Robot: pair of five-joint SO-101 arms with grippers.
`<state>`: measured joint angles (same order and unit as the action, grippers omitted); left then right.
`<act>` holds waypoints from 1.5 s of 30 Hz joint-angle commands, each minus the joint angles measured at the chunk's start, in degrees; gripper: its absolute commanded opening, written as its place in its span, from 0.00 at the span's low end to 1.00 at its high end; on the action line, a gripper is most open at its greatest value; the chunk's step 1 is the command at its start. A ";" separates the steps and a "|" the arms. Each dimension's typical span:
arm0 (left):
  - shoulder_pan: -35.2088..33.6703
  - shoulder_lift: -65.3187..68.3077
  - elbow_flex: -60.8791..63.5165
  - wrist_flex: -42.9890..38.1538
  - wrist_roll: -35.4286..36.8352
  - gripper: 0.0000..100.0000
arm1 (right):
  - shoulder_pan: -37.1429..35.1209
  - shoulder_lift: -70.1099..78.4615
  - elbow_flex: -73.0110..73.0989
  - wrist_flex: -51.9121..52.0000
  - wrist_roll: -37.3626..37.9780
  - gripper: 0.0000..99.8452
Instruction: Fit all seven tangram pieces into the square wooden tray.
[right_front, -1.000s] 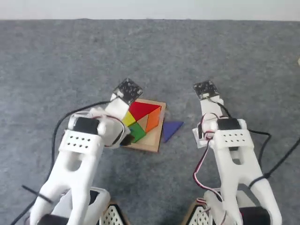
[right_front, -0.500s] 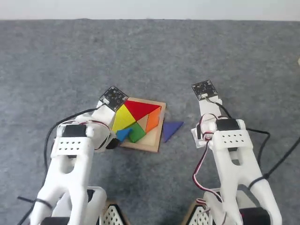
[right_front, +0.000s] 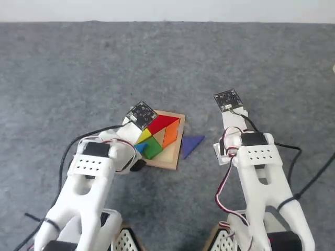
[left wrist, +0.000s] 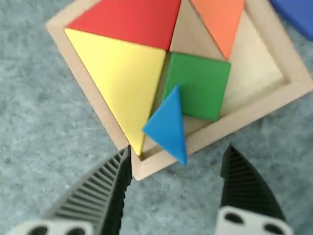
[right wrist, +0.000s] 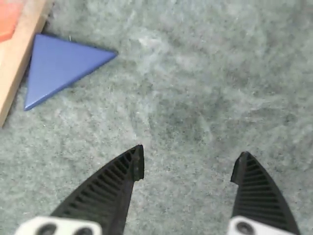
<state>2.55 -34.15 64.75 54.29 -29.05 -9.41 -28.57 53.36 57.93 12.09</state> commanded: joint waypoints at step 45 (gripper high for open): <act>-11.69 13.19 -13.58 -7.47 -3.78 0.28 | -0.48 -2.33 -0.35 -0.48 -0.79 0.30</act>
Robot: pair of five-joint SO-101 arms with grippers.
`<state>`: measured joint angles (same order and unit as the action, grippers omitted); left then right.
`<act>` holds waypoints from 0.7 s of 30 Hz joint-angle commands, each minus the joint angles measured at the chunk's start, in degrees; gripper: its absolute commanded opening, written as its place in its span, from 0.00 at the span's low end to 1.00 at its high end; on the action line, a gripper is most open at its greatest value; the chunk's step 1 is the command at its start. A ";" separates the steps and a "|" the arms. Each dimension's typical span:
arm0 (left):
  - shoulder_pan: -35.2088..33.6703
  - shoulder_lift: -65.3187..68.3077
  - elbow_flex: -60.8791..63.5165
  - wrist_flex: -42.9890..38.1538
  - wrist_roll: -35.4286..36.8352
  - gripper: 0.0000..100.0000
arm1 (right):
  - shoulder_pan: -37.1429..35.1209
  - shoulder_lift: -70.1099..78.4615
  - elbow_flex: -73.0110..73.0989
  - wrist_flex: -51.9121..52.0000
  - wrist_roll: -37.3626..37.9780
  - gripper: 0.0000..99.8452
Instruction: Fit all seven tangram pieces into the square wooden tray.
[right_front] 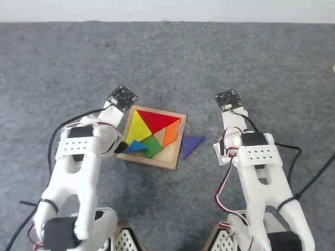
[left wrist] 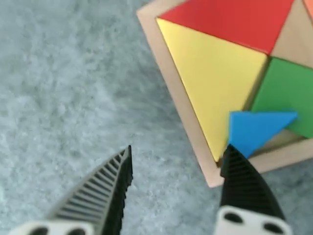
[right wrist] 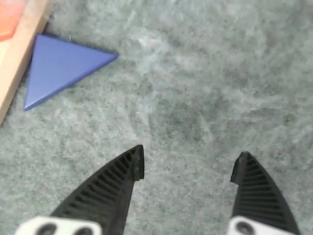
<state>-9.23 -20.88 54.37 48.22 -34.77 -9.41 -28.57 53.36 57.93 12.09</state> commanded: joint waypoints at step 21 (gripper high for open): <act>9.14 9.14 -7.69 -2.46 9.23 0.28 | -0.48 -2.33 -0.26 -0.48 -0.79 0.30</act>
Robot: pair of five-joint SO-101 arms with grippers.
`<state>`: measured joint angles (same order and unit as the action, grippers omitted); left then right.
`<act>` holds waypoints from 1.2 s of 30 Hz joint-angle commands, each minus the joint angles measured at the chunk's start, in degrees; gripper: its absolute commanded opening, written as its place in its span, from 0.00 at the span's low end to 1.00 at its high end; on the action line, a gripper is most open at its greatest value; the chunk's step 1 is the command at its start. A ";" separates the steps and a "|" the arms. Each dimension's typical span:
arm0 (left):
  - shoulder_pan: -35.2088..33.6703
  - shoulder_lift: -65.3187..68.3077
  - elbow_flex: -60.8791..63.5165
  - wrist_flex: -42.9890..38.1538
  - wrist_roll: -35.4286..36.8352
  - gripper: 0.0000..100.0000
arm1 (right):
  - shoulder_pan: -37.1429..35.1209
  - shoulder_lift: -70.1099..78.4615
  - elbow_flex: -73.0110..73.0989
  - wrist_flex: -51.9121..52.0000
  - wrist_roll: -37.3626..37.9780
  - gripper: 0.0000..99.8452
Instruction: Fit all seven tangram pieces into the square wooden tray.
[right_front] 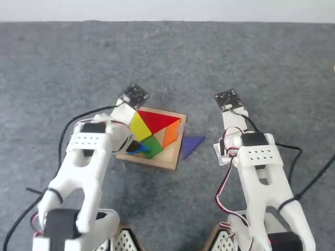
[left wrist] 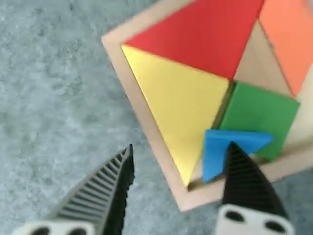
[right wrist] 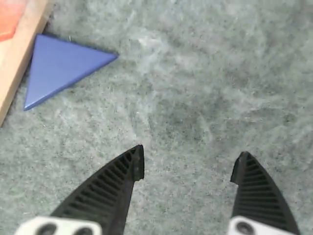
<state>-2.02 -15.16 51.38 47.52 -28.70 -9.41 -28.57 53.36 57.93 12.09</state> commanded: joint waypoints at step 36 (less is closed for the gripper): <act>-2.55 4.92 0.75 4.40 -6.51 0.27 | -0.57 -2.24 -0.26 -0.66 -0.79 0.30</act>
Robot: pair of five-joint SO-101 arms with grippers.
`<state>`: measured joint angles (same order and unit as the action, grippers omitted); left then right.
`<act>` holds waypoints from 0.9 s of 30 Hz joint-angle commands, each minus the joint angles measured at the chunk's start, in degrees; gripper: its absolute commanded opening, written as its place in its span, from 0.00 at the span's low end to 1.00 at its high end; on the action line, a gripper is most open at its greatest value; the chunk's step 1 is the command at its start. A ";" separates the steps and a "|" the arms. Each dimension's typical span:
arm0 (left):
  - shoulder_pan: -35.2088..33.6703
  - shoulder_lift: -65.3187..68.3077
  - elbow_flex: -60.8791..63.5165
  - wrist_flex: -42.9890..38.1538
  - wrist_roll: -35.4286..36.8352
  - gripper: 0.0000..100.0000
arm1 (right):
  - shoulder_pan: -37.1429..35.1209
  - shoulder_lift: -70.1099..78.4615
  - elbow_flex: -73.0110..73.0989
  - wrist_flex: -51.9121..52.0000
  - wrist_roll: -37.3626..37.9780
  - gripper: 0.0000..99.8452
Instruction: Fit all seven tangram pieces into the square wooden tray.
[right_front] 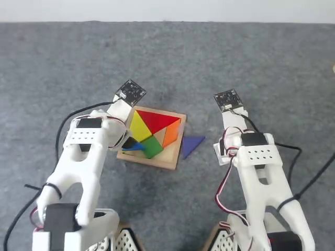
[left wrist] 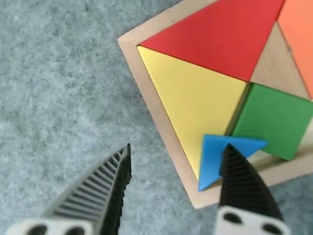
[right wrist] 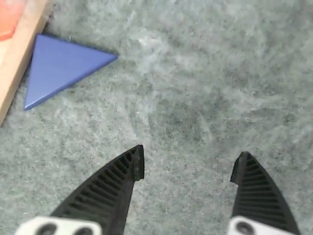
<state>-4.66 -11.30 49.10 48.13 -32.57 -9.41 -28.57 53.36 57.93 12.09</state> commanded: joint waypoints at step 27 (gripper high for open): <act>1.05 1.58 -3.38 8.26 -8.88 0.27 | -0.57 -2.24 -0.35 -0.57 -0.79 0.30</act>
<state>-0.44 -11.12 47.87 53.49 -39.87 -9.41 -28.66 53.36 57.93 12.09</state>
